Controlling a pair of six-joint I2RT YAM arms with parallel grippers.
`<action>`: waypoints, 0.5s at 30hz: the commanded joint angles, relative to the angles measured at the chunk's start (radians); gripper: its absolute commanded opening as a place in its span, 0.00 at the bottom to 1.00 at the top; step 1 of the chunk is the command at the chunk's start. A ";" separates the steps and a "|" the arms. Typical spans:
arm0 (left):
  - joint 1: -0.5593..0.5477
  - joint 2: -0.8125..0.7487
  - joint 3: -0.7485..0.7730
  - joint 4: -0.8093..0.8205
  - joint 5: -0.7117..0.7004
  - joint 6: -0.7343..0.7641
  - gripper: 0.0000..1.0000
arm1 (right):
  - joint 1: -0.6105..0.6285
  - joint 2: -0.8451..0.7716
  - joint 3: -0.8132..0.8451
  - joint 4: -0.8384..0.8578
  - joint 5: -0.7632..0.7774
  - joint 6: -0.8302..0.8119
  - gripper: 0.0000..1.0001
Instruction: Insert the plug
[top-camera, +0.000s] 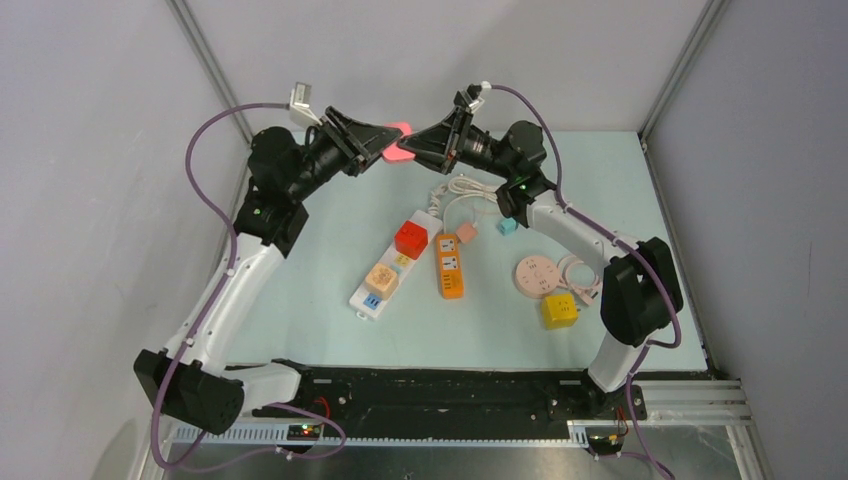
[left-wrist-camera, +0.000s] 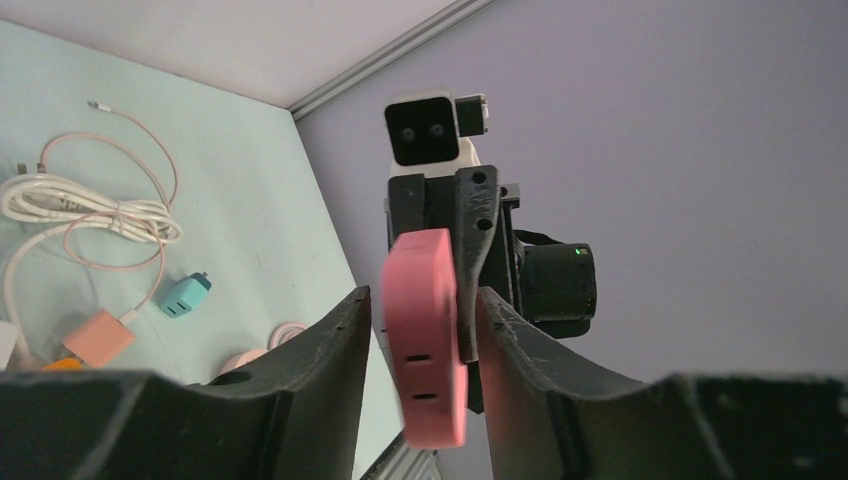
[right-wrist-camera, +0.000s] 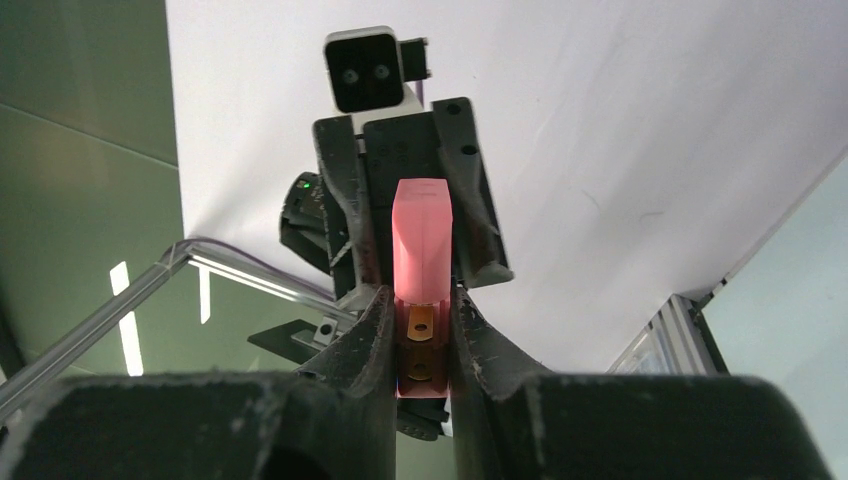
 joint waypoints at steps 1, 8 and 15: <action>-0.009 -0.011 -0.003 0.038 0.004 0.027 0.36 | 0.007 -0.029 0.036 -0.074 0.010 -0.085 0.00; -0.009 -0.029 -0.028 0.028 -0.008 0.085 0.02 | 0.009 -0.042 0.031 -0.118 0.012 -0.115 0.02; -0.009 -0.047 0.011 -0.117 -0.067 0.252 0.00 | -0.020 -0.078 -0.010 -0.175 0.017 -0.154 0.38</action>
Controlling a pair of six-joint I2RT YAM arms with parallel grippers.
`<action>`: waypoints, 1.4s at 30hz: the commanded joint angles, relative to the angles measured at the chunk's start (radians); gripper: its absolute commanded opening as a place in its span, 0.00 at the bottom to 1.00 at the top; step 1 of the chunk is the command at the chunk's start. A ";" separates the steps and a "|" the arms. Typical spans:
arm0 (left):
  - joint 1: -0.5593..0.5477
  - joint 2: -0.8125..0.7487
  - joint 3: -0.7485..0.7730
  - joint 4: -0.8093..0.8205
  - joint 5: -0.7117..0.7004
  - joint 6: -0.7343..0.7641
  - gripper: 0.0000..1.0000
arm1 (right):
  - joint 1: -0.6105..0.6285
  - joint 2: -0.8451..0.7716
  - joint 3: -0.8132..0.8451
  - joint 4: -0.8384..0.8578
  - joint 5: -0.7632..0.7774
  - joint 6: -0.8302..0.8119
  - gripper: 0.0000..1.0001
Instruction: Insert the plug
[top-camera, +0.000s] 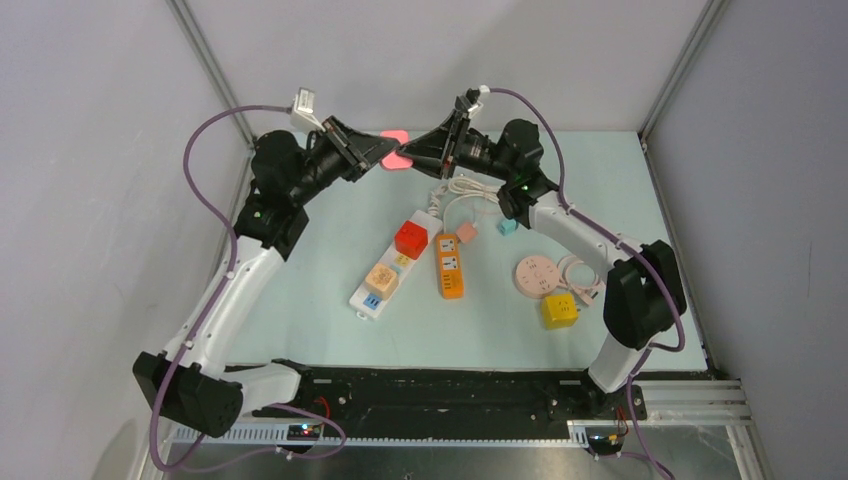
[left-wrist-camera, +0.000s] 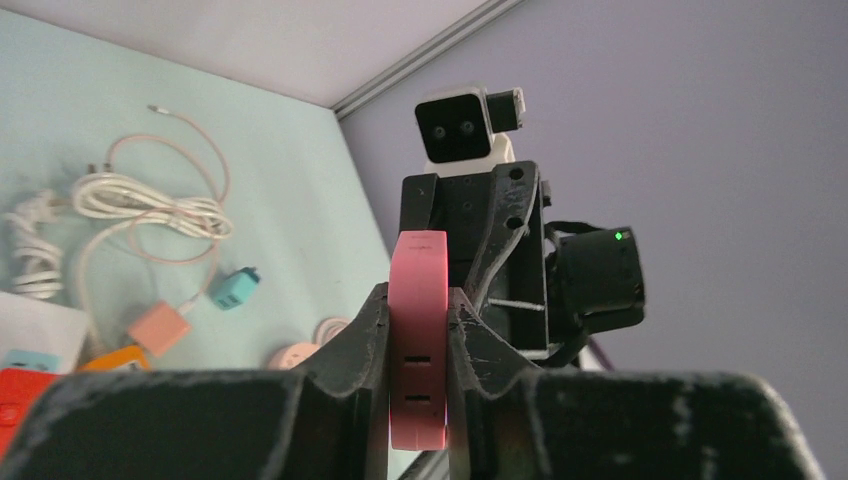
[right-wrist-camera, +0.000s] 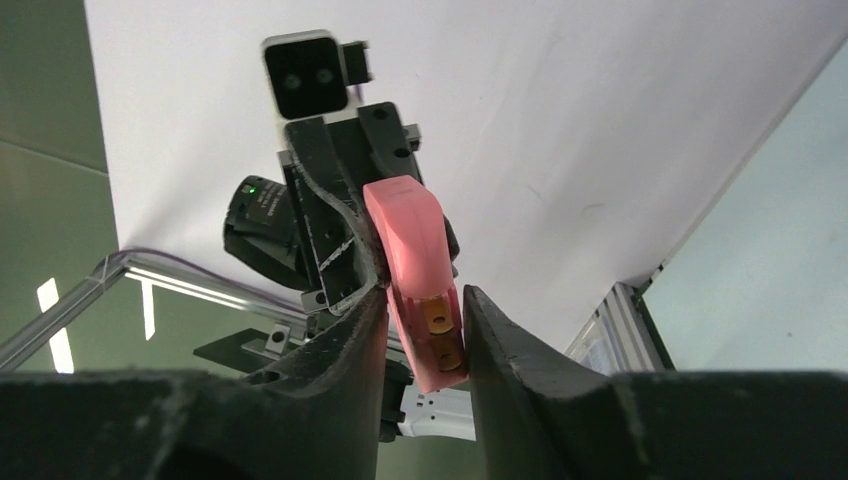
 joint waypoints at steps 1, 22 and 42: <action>-0.004 -0.046 0.041 -0.118 -0.038 0.206 0.00 | -0.038 -0.074 -0.018 -0.061 0.010 -0.032 0.39; -0.087 0.076 0.087 -0.505 -0.227 0.662 0.00 | -0.197 -0.248 -0.099 -0.637 0.112 -0.527 0.42; -0.255 0.471 0.282 -0.706 -0.431 1.000 0.00 | -0.346 -0.305 -0.125 -0.987 0.266 -0.615 0.39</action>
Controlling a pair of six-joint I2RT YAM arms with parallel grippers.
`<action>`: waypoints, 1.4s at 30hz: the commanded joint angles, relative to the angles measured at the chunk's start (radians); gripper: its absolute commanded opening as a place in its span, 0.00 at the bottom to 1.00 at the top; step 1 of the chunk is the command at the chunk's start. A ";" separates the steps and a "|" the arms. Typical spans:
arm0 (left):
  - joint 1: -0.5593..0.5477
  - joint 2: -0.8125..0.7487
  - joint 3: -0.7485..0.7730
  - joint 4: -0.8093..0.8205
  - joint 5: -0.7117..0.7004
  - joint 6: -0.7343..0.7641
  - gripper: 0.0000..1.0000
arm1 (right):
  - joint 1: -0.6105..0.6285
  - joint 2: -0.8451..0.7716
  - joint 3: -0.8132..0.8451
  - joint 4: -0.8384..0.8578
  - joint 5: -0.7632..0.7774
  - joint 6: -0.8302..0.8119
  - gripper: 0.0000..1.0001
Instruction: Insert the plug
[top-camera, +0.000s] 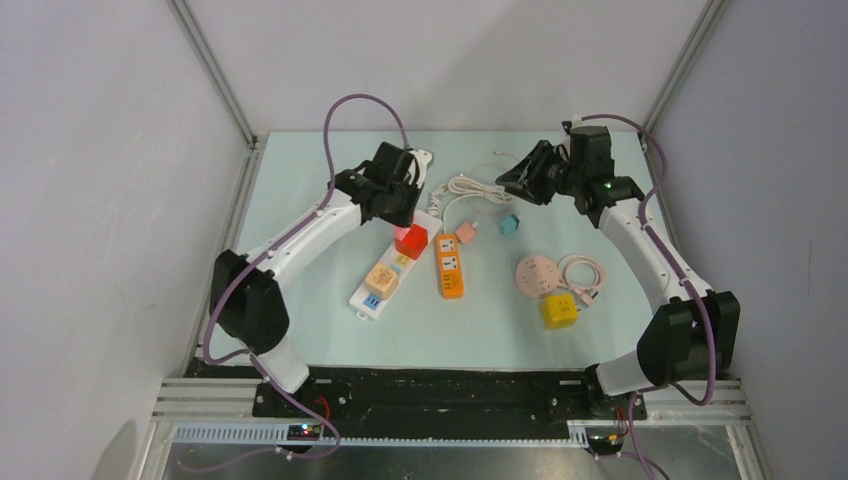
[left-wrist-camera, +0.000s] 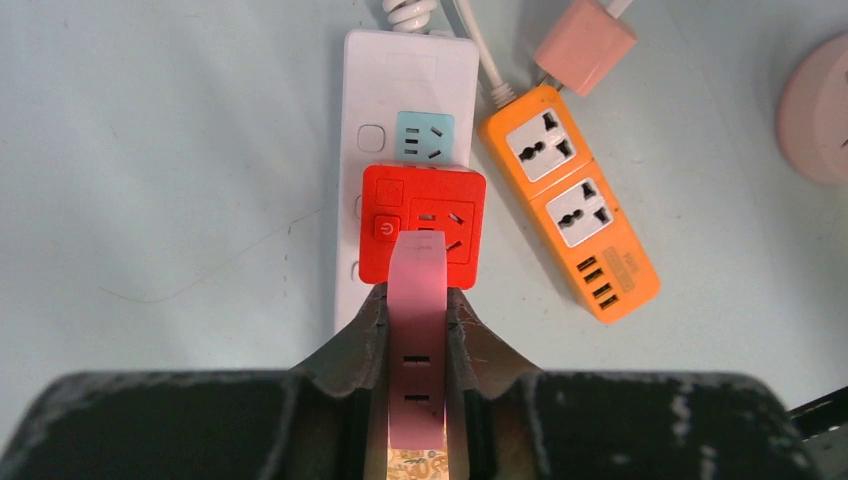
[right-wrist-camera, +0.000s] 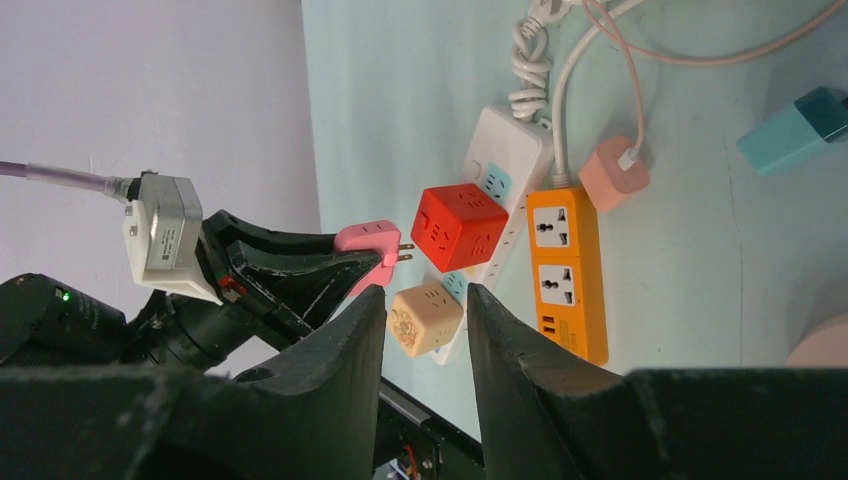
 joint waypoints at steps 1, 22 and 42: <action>-0.011 0.024 0.078 -0.022 -0.001 0.074 0.00 | -0.017 -0.029 0.000 0.023 -0.021 0.018 0.39; -0.053 0.125 0.110 -0.017 -0.070 0.099 0.00 | -0.021 0.003 0.001 0.014 -0.050 0.020 0.37; -0.063 0.106 0.127 -0.016 -0.126 0.057 0.00 | -0.021 0.007 -0.001 -0.025 -0.048 0.005 0.37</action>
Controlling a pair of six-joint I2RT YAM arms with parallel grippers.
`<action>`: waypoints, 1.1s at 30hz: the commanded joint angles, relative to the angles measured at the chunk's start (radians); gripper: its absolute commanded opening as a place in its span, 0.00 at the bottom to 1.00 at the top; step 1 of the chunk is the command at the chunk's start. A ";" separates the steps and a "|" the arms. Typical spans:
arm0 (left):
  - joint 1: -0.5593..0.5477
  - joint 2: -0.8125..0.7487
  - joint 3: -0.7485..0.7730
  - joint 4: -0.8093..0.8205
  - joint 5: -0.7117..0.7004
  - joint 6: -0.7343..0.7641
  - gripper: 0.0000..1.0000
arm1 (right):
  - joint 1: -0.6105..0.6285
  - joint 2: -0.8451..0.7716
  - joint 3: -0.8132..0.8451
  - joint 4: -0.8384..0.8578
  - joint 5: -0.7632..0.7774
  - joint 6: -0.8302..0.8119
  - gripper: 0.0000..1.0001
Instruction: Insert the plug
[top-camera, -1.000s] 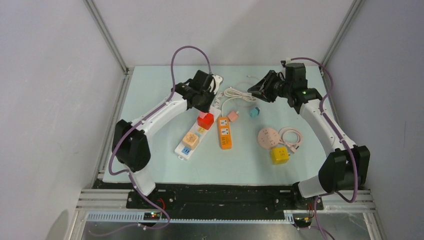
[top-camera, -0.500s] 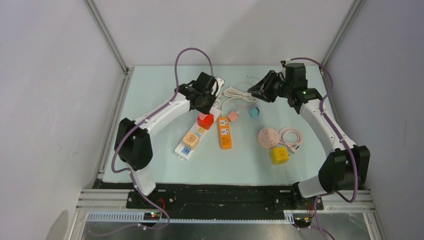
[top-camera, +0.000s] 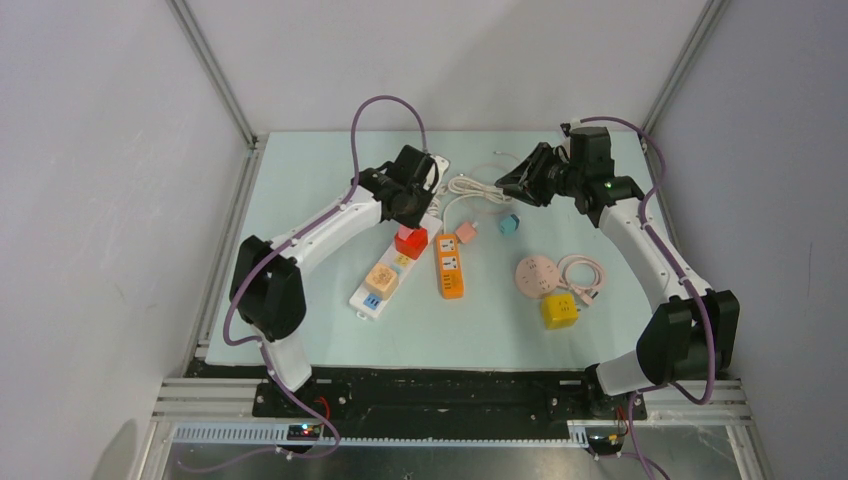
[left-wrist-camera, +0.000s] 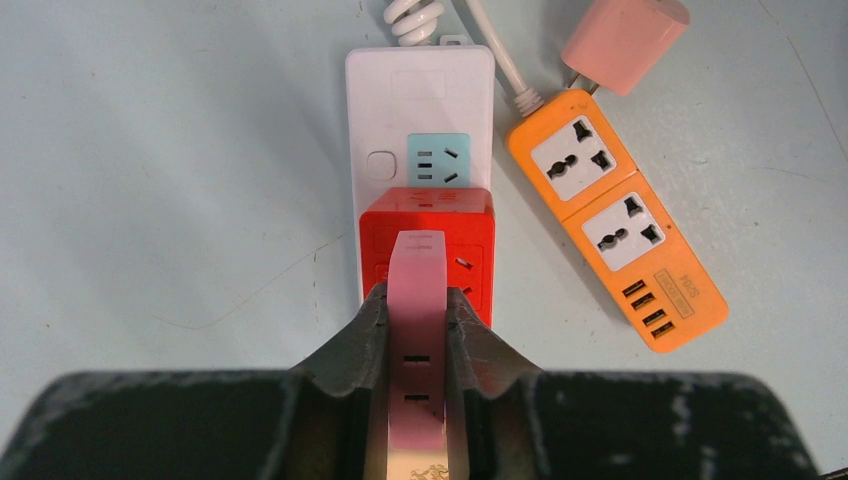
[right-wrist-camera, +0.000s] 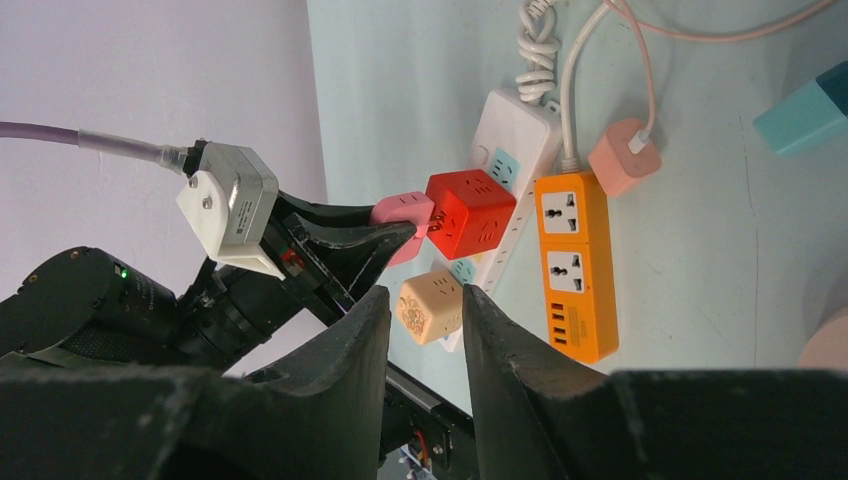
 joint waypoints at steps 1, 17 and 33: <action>-0.003 -0.021 0.043 0.011 -0.020 -0.010 0.00 | -0.003 0.003 0.000 -0.009 -0.015 -0.013 0.37; -0.010 0.021 0.049 0.015 -0.015 -0.017 0.00 | -0.003 0.020 0.000 -0.007 -0.018 -0.015 0.36; -0.015 -0.005 -0.012 0.015 0.010 0.003 0.00 | -0.003 0.038 0.000 0.006 -0.028 -0.010 0.35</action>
